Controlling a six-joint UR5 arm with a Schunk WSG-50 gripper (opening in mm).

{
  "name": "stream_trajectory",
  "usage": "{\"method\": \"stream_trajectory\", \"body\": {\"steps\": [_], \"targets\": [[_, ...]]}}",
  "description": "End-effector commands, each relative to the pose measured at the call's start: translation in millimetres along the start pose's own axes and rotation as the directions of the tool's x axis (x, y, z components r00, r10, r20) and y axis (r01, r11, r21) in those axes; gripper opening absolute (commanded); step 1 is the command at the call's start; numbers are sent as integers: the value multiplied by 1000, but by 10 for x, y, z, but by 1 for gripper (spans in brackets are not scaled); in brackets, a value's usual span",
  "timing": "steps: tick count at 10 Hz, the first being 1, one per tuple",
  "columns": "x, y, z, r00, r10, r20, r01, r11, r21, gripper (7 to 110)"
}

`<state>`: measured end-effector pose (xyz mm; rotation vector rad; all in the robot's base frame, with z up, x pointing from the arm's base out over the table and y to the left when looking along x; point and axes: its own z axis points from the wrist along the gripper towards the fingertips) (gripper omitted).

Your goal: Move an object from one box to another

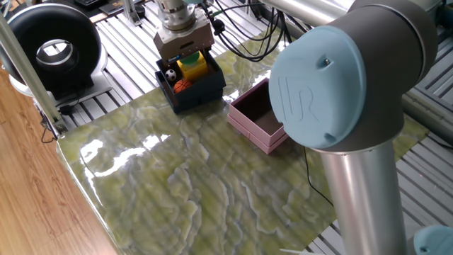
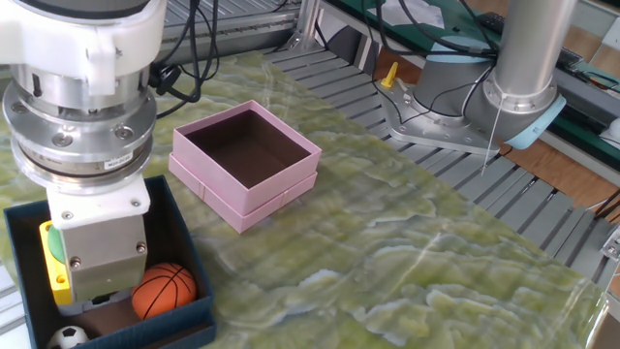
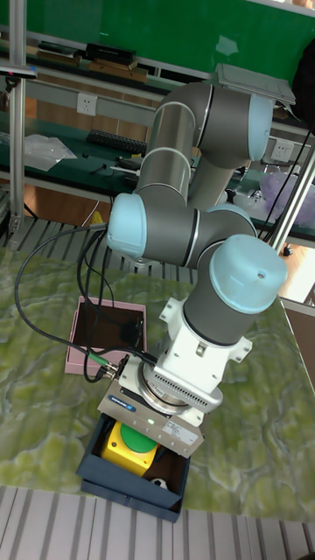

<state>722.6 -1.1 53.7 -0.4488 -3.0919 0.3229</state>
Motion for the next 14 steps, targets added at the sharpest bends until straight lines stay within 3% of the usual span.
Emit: {"method": "stream_trajectory", "body": {"steps": [1,6,7,8,9,14], "targets": [[1,1,6,1000,2,-3,-2,1000,-9,44],[-5,-17,-9,1000,21,-5,-21,1000,1,44],[6,-11,-15,1000,29,-9,-29,1000,1,22],[8,-9,-24,999,35,-12,-35,999,3,22],[17,-7,-38,999,43,-17,-43,999,7,7],[-25,84,-55,999,46,-6,-46,999,-26,7]]}}
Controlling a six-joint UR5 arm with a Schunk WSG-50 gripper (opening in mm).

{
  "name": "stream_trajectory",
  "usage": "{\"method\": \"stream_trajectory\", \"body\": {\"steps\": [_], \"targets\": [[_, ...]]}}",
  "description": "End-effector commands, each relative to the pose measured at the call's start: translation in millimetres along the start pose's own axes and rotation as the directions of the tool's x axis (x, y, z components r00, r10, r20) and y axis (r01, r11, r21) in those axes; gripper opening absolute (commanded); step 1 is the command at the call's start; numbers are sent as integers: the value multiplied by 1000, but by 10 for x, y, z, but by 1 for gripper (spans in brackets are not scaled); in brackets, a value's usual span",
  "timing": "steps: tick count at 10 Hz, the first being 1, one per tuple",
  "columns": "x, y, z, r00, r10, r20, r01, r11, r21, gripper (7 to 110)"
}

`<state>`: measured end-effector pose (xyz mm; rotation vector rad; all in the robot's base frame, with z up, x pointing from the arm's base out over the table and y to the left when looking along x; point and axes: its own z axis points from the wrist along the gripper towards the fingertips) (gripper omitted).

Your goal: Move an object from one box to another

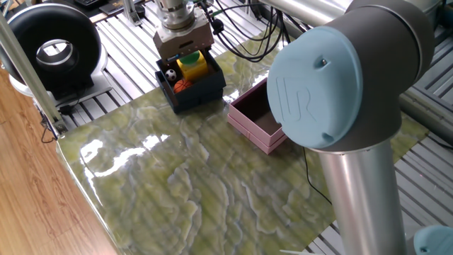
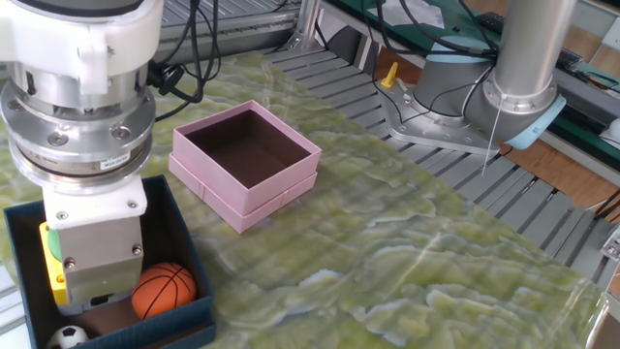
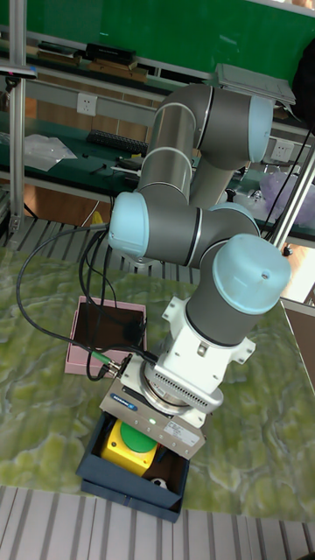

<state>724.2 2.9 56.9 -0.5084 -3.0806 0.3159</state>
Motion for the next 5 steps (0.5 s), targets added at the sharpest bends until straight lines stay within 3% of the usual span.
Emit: {"method": "stream_trajectory", "body": {"steps": [1,5], "targets": [[-23,12,-15,1000,7,2,-7,1000,-9,7],[-42,16,-22,1000,-7,7,7,1000,-12,7]]}}
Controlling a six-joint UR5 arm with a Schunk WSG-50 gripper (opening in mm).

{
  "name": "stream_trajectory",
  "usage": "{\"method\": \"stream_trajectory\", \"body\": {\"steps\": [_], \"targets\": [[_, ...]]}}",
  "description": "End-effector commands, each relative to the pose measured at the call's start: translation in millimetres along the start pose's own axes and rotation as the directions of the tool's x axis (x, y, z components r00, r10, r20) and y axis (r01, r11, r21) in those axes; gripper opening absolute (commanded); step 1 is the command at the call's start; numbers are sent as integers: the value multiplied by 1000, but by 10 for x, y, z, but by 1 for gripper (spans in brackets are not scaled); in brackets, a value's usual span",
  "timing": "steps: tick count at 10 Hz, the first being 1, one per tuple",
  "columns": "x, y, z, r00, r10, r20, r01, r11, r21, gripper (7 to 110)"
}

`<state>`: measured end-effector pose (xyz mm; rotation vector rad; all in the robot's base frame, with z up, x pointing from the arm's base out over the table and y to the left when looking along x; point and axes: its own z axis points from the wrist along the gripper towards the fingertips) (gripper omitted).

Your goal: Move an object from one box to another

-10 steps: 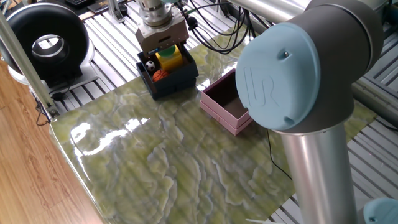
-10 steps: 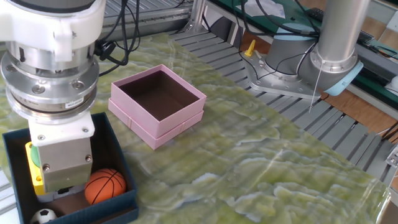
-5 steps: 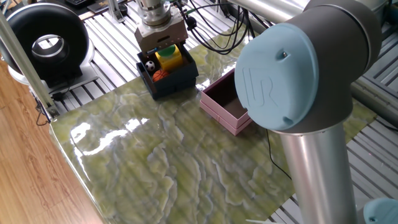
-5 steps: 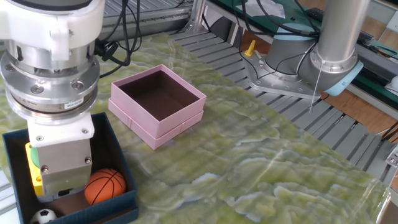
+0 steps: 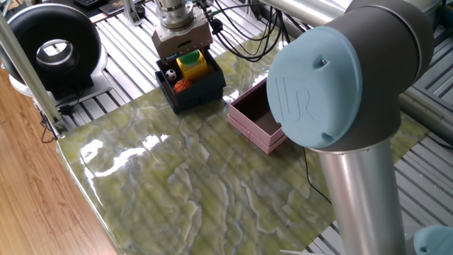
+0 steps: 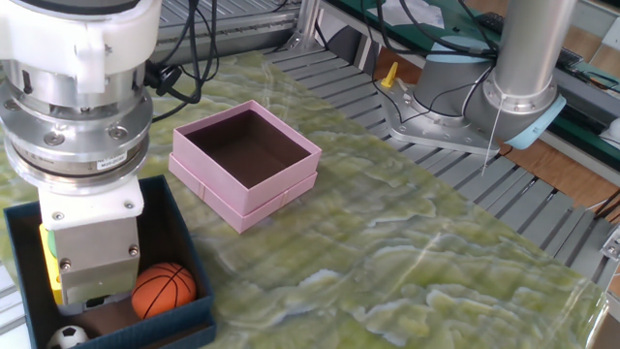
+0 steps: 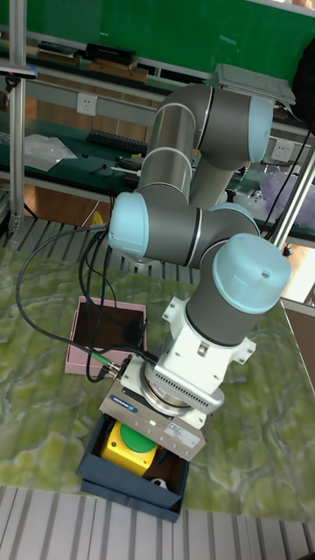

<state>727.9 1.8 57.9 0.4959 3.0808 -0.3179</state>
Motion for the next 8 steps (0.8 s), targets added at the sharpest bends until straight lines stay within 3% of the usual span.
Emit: {"method": "stream_trajectory", "body": {"steps": [1,8], "targets": [[-2,20,-13,1000,-6,-2,6,1000,-13,7],[49,-71,-47,999,-28,-23,28,1000,14,7]]}}
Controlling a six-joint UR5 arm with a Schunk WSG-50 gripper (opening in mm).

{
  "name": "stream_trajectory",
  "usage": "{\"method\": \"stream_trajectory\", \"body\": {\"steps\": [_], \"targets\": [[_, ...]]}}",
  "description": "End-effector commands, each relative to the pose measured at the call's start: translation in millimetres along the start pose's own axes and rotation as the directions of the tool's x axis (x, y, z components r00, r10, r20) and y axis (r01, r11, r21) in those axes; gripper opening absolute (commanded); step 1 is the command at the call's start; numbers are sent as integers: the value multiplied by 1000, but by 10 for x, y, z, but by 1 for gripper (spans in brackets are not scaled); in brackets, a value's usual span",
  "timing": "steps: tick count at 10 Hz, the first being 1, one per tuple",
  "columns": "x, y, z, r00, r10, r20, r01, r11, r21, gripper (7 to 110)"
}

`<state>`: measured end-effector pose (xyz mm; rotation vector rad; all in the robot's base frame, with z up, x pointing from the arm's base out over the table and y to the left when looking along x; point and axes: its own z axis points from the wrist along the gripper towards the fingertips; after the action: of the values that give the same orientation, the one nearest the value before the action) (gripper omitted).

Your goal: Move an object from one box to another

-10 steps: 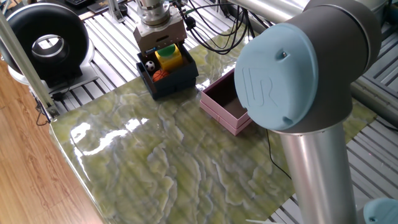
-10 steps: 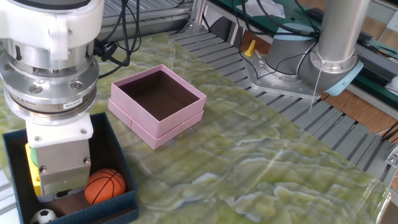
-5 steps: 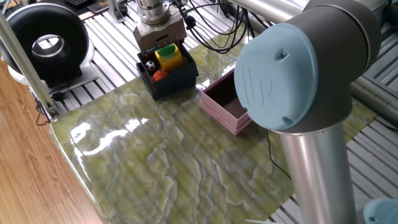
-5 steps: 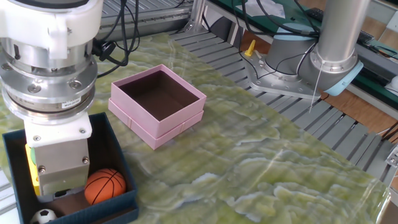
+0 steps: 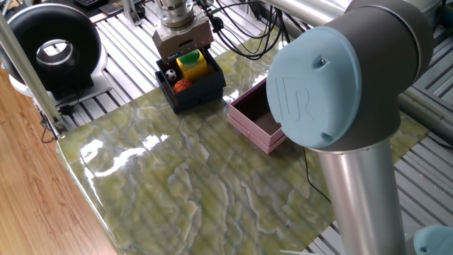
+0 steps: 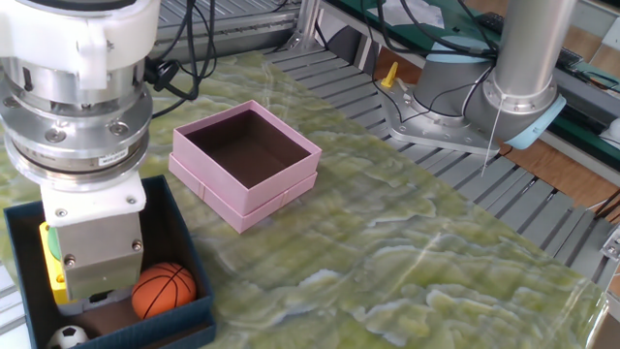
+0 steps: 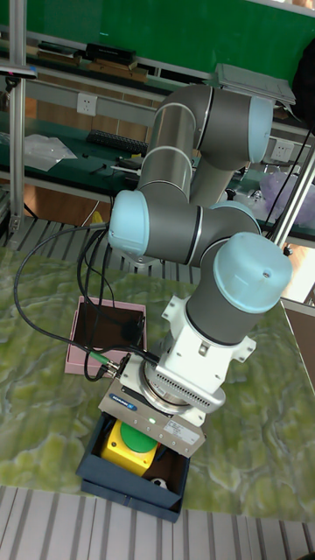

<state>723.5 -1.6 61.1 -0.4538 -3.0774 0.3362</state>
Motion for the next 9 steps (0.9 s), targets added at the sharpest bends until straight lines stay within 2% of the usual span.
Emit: {"method": "stream_trajectory", "body": {"steps": [1,6,7,8,9], "targets": [[7,-13,-13,1000,-2,-8,2,1000,-3,7],[-32,24,-35,1000,13,2,-13,1000,-19,7],[-44,80,-39,1000,12,6,-12,999,-41,7],[-55,78,-38,1000,11,8,-10,999,-41,7],[-70,16,-39,1000,7,14,-7,1000,-17,7]]}}
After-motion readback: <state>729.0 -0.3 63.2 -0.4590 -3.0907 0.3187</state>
